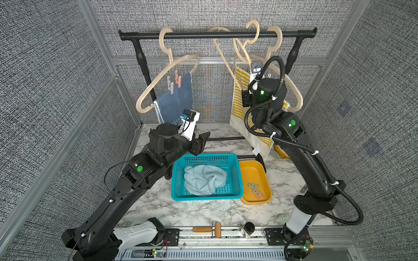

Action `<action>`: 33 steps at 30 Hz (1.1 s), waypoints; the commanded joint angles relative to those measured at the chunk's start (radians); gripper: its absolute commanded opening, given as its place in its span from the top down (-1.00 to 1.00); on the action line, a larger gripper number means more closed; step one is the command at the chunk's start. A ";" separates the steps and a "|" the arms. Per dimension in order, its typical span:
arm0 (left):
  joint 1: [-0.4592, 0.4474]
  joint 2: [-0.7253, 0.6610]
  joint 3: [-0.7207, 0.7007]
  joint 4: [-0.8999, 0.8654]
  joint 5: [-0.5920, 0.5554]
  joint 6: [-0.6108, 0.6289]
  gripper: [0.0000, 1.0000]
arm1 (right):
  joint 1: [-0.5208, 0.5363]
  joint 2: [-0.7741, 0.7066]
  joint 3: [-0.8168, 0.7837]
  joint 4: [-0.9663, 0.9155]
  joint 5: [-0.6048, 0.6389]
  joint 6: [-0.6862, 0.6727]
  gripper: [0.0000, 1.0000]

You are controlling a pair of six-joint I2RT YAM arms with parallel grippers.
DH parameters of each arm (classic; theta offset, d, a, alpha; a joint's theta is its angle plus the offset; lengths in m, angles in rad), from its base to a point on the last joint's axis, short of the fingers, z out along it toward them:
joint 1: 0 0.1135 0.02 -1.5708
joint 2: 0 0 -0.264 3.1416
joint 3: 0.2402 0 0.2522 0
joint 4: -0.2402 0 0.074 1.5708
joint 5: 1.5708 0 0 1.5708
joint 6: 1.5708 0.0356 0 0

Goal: Remove the clothespins securing towels to the hanger
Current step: Place the hanger on the clothesline.

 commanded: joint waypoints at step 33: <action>0.001 -0.007 -0.047 0.063 -0.007 -0.009 -0.23 | 0.036 -0.262 -0.325 -0.026 -0.226 0.124 -0.07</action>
